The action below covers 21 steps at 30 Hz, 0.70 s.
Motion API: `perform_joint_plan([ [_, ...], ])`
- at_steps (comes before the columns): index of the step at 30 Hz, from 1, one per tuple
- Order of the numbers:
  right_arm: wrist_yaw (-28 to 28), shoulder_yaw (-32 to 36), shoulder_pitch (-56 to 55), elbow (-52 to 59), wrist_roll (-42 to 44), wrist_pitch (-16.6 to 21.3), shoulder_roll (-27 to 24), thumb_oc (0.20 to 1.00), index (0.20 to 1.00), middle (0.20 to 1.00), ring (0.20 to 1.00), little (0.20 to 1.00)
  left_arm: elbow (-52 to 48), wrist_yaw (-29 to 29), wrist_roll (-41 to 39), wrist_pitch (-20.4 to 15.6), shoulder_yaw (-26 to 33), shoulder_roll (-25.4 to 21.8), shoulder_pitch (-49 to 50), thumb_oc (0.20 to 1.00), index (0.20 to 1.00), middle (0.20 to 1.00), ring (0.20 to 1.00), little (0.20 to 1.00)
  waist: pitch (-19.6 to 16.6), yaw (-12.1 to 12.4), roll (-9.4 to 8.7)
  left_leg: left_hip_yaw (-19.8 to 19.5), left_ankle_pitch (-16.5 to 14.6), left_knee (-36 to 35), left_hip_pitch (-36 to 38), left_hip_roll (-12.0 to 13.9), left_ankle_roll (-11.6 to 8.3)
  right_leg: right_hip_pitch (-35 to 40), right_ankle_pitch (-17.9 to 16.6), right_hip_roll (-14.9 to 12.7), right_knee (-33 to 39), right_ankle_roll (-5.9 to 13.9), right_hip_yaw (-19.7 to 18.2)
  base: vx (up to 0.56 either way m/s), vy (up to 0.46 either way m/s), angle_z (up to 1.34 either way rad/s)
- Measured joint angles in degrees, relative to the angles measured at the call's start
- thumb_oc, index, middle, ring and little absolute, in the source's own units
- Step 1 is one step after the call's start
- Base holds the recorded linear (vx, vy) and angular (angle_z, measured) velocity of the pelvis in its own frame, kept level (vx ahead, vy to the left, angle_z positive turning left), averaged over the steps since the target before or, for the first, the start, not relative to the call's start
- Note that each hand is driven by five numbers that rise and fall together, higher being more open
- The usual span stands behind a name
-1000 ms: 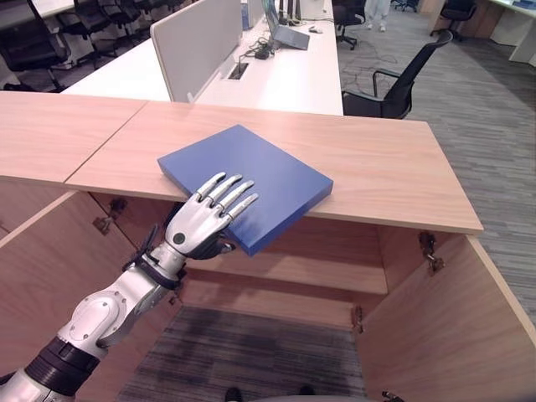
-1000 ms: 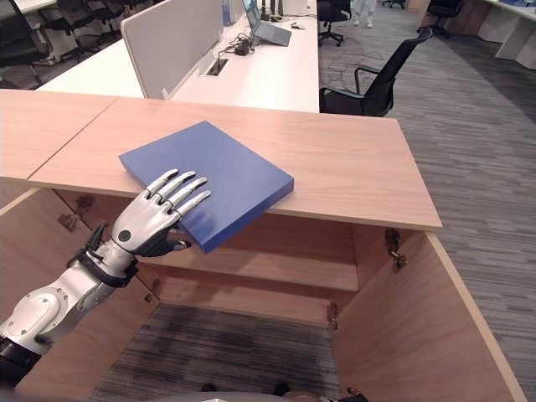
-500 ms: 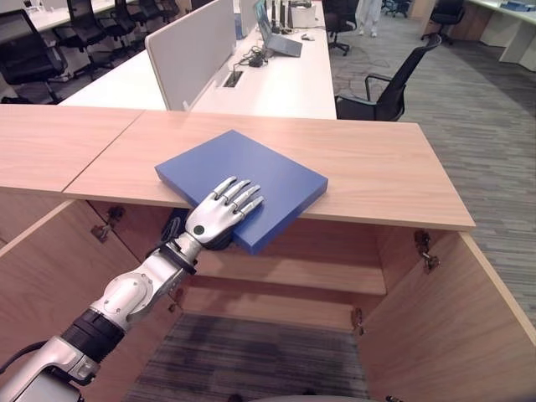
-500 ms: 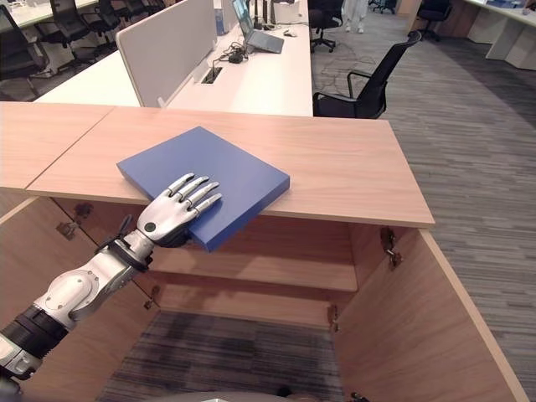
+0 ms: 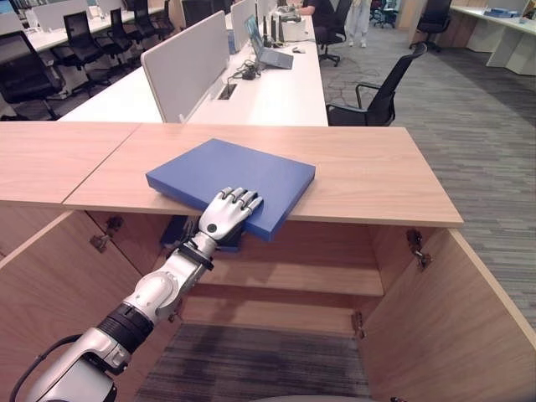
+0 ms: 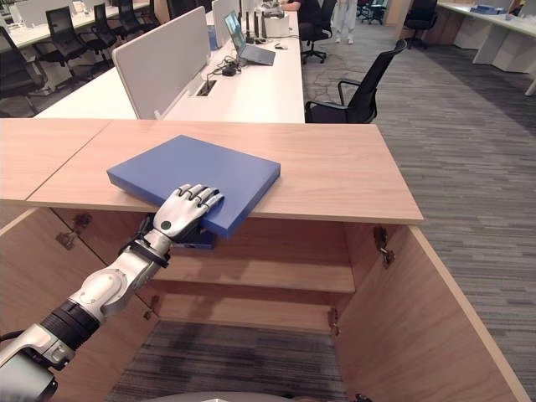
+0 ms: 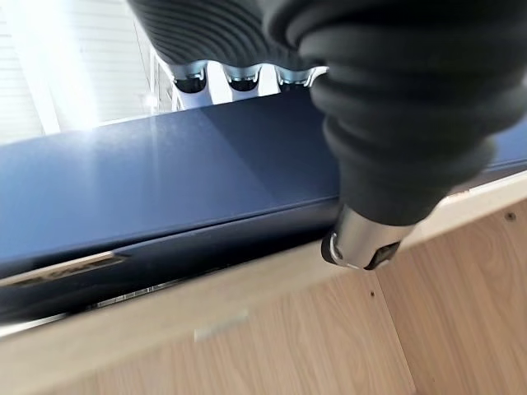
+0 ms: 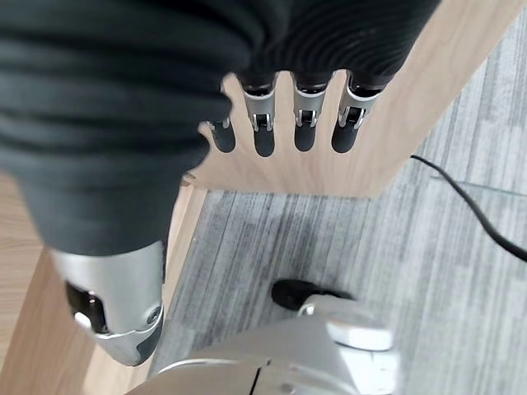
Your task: Put the empty folder in the office cabinet
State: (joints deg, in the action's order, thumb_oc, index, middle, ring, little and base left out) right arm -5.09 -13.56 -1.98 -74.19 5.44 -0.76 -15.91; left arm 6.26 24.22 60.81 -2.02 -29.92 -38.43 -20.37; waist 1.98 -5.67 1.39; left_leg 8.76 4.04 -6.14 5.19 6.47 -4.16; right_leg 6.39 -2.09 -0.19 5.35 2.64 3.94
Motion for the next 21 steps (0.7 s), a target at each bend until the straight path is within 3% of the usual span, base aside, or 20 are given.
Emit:
perform_joint_plan([
  [3,0.03,0.13,-0.22,0.82,0.01,0.00,0.01,1.000,1.000,1.000,1.000,1.000,-10.15,-3.68,-6.22,-2.12,6.36,-0.15,6.24,0.200,0.200,0.200,0.200,0.200,0.44,0.20,0.01,0.04,0.23,0.01,0.02,-0.03,0.05,0.01,0.04,-0.01,0.01,-0.06,0.00,0.00,0.000,0.00],
  [5,0.40,0.13,-2.83,4.84,0.02,0.14,0.20,1.000,1.000,1.000,1.000,1.000,-20.83,-7.75,-21.38,-6.36,15.02,1.39,18.12,0.200,0.200,0.200,0.200,0.200,0.94,0.48,0.13,0.06,0.26,0.22,0.23,-0.09,0.02,0.26,0.12,-0.05,-0.15,-0.16,0.07,0.00,0.000,0.00],
  [7,1.06,0.46,-3.73,5.38,0.09,0.08,0.21,1.000,1.000,1.000,1.000,1.000,-25.91,-9.82,-33.00,-8.55,22.21,6.52,25.42,0.200,0.200,0.200,0.200,0.200,1.54,0.84,0.47,0.08,0.04,0.20,1.08,-0.16,0.12,0.83,0.19,-0.16,-0.01,-0.11,0.04,0.01,0.005,0.05],
  [10,2.92,0.84,-4.44,6.11,0.04,-0.02,-1.15,1.000,1.000,1.000,1.000,1.000,-30.78,-15.11,-55.15,-11.57,29.74,5.47,26.58,0.200,0.200,0.200,0.200,0.200,2.28,2.65,1.00,-0.33,-0.82,0.00,1.28,-0.19,0.01,1.53,0.73,-0.15,0.02,0.13,0.39,0.02,0.009,0.07],
  [15,5.18,0.59,-2.86,6.24,-0.03,-0.10,-2.02,1.000,1.000,1.000,1.000,1.000,-31.63,-23.30,-88.82,-13.30,35.91,1.24,27.81,0.200,0.200,0.200,0.200,0.200,2.49,4.05,2.41,-1.56,-0.81,-0.02,1.05,-0.21,0.02,2.01,0.75,-0.18,-0.24,0.10,1.59,0.00,-0.004,0.11],
  [17,6.04,-0.16,-1.40,6.59,0.15,0.11,-1.74,1.000,1.000,1.000,1.000,1.000,-31.52,-26.35,-99.22,-13.42,36.78,4.36,27.75,0.200,0.200,0.200,0.200,0.200,2.50,4.76,2.58,-1.87,-0.76,-0.02,1.02,-0.16,0.06,2.04,0.77,-0.06,-0.29,0.07,1.80,-0.01,-0.009,0.08],
  [18,7.35,-0.61,0.63,6.84,0.20,0.09,-0.88,1.000,1.000,1.000,1.000,1.000,-30.08,-28.03,-106.98,-13.08,36.64,9.43,27.52,0.200,0.200,0.200,0.200,0.200,2.49,5.43,2.54,-2.42,-0.72,-0.02,1.01,-0.16,0.06,2.25,0.87,-0.04,-0.28,-0.09,2.31,-0.01,-0.004,0.18],
  [19,7.71,-2.15,1.72,7.14,0.40,0.24,-0.70,1.000,1.000,1.000,1.000,1.000,-28.77,-28.44,-110.49,-12.84,35.57,11.54,27.52,0.200,0.200,0.200,0.200,0.200,2.58,5.39,2.40,-2.77,-0.50,-0.02,0.99,-0.17,-0.01,2.32,0.91,-0.04,-0.27,-0.14,2.62,-0.02,-0.002,0.23],
  [21,8.69,-2.47,2.74,13.47,0.44,0.43,-0.58,1.000,1.000,1.000,1.000,1.000,-26.67,-28.69,-114.53,-10.92,34.41,11.40,29.41,0.200,0.200,0.200,0.200,0.200,3.14,5.59,1.63,-3.04,-0.20,0.01,0.92,-0.13,0.30,2.42,1.11,0.03,-0.28,-0.42,3.08,-0.02,-0.002,0.12],
])
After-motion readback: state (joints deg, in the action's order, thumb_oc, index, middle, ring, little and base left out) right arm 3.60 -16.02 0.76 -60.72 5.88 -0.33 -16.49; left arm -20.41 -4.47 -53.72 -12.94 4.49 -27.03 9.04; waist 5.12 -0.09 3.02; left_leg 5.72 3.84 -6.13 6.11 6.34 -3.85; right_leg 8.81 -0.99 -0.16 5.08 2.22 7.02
